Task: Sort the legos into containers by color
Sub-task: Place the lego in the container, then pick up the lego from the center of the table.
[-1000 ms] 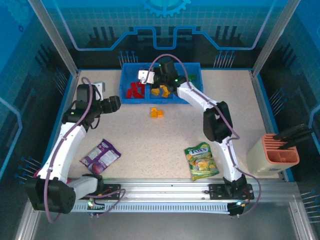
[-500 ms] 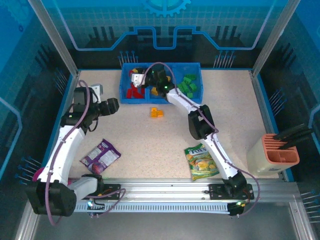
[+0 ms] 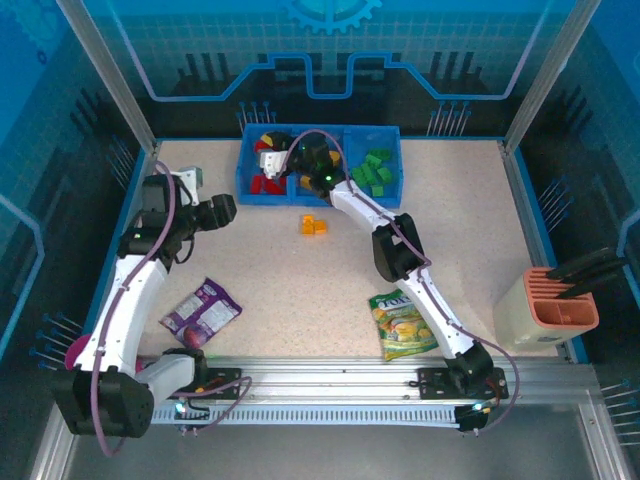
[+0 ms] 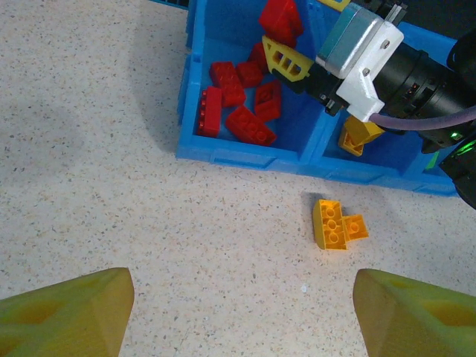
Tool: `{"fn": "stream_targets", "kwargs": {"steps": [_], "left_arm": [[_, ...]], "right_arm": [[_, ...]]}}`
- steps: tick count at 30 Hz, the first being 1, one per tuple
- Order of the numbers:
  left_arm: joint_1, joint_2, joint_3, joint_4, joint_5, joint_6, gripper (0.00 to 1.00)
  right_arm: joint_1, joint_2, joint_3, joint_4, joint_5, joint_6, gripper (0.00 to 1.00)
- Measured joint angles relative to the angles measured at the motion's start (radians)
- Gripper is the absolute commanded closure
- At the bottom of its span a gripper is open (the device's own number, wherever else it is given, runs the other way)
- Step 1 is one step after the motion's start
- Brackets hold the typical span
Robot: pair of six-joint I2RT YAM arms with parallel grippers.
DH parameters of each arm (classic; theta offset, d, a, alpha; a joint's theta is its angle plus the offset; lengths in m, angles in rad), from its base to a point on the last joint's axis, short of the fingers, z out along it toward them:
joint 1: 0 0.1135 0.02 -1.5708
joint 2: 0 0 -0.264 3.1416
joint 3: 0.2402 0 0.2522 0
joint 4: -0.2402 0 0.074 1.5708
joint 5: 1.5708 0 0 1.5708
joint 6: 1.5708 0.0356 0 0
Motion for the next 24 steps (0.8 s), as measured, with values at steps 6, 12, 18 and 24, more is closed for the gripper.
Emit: {"fn": "stream_targets", "kwargs": {"steps": [6, 12, 18, 24], "left_arm": [[0.0, 0.0, -0.006, -0.001, -0.004, -0.003, 0.22], [0.0, 0.0, -0.022, -0.003, -0.011, -0.027, 0.24], [-0.132, 0.048, -0.033, 0.008, -0.068, -0.087, 0.24], [-0.318, 0.206, -0.032, 0.077, -0.126, -0.164, 0.24]], "right_arm": [[0.0, -0.004, -0.019, 0.025, 0.0, -0.003, 0.39], [0.0, -0.079, -0.175, 0.135, 0.004, 0.012, 0.32], [-0.003, -0.254, -0.457, 0.309, 0.007, 0.143, 0.06], [-0.013, -0.621, -0.845, 0.518, 0.049, 0.266, 0.0]]}}
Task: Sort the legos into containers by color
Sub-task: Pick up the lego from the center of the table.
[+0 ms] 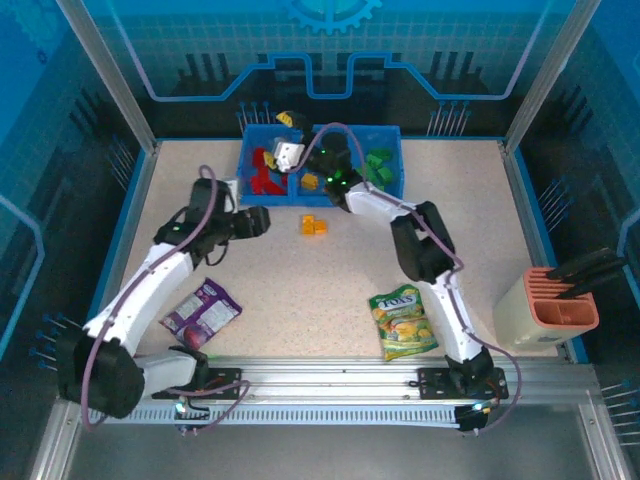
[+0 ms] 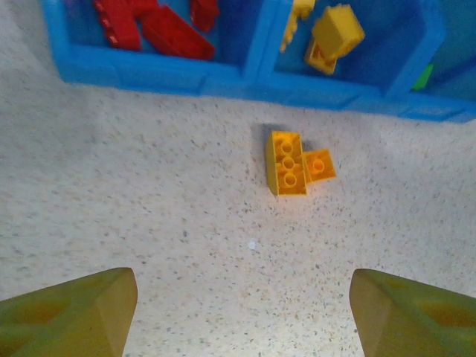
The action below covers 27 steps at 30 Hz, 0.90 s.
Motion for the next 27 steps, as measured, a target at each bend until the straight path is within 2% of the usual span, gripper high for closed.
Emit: {"fn": "stream_targets", "kwargs": {"steps": [6, 9, 12, 14, 18, 24, 27], "left_arm": [[-0.127, 0.251, 0.056, 0.059, -0.045, -0.059, 0.24], [-0.164, 0.357, 0.12, 0.079, -0.06, -0.078, 0.24], [-0.18, 0.433, 0.2, 0.085, -0.077, -0.085, 0.24], [-0.183, 0.472, 0.249, 0.086, -0.09, -0.087, 0.24], [-0.186, 0.549, 0.338, 0.084, -0.124, -0.09, 0.24], [-0.188, 0.668, 0.442, 0.049, -0.16, -0.093, 0.24], [-0.188, 0.722, 0.489, 0.024, -0.176, -0.093, 0.24]], "right_arm": [[-0.005, -0.39, -0.375, 0.139, 0.133, 0.132, 0.0], [-0.02, -0.539, -0.523, 0.077, 0.202, 0.21, 0.0], [-0.053, -0.649, -0.608, -0.082, 0.242, 0.313, 0.0], [-0.086, -0.704, -0.623, -0.22, 0.241, 0.389, 0.0], [-0.14, -0.791, -0.649, -0.435, 0.267, 0.537, 0.07], [-0.153, -0.818, -0.704, -0.633, 0.269, 0.692, 0.09], [-0.153, -0.812, -0.723, -0.674, 0.255, 0.733, 0.09]]}}
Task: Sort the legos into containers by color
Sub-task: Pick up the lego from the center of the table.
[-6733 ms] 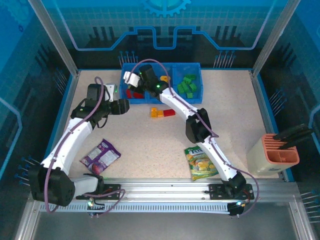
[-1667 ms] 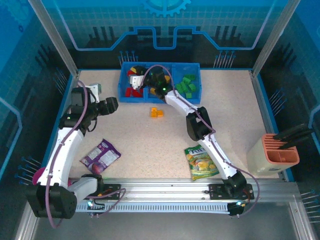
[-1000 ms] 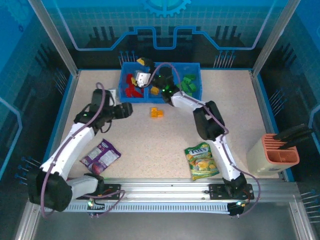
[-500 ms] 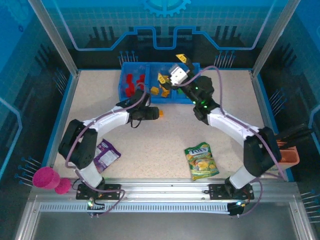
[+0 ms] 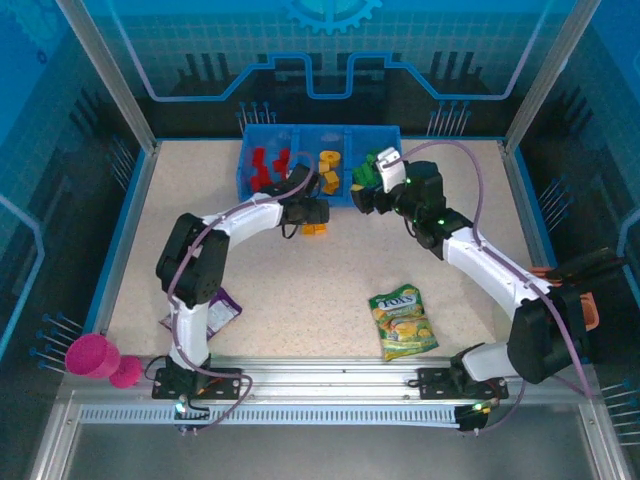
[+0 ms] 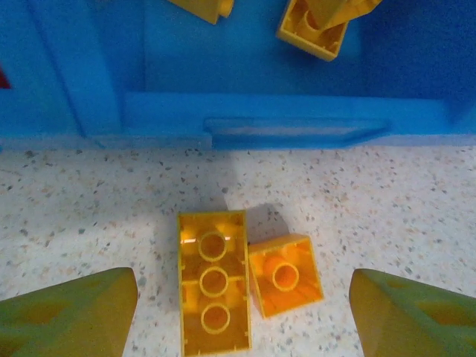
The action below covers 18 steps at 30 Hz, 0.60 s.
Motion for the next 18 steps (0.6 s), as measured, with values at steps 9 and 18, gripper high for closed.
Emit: {"fn": "stream_targets", "kwargs": {"steps": [9, 18], "left_arm": [[0.0, 0.089, 0.121, -0.064, -0.056, 0.0, 0.25], [0.0, 0.129, 0.137, -0.106, -0.09, 0.019, 0.3]], "right_arm": [[-0.004, 0.053, -0.04, 0.021, -0.053, 0.061, 0.11], [-0.004, 0.081, -0.051, 0.065, -0.091, 0.066, 0.14]]}}
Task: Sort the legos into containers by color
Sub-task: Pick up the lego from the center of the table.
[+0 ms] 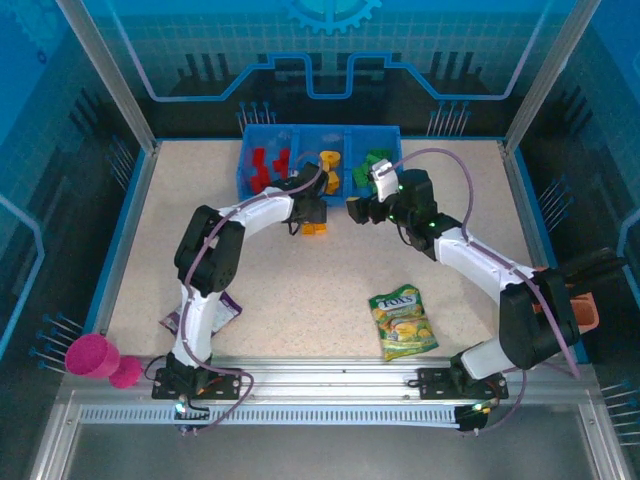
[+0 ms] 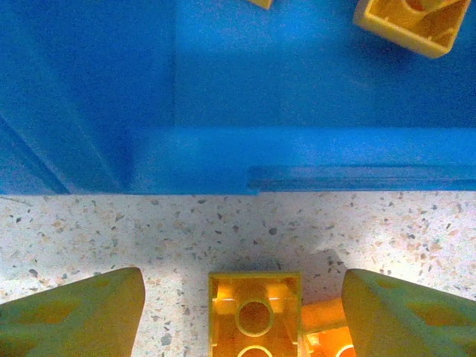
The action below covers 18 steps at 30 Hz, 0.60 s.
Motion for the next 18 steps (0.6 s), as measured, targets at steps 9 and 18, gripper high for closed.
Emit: {"fn": "stream_targets", "kwargs": {"steps": [9, 18], "left_arm": [[0.0, 0.026, 0.002, 0.0, -0.013, 0.007, 0.33], [0.0, 0.042, -0.005, -0.01, -0.013, 0.008, 0.43]], "right_arm": [[0.0, 0.027, -0.009, 0.025, -0.016, 0.0, 0.15], [0.0, 0.058, -0.009, 0.033, -0.031, 0.0, 0.14]]}}
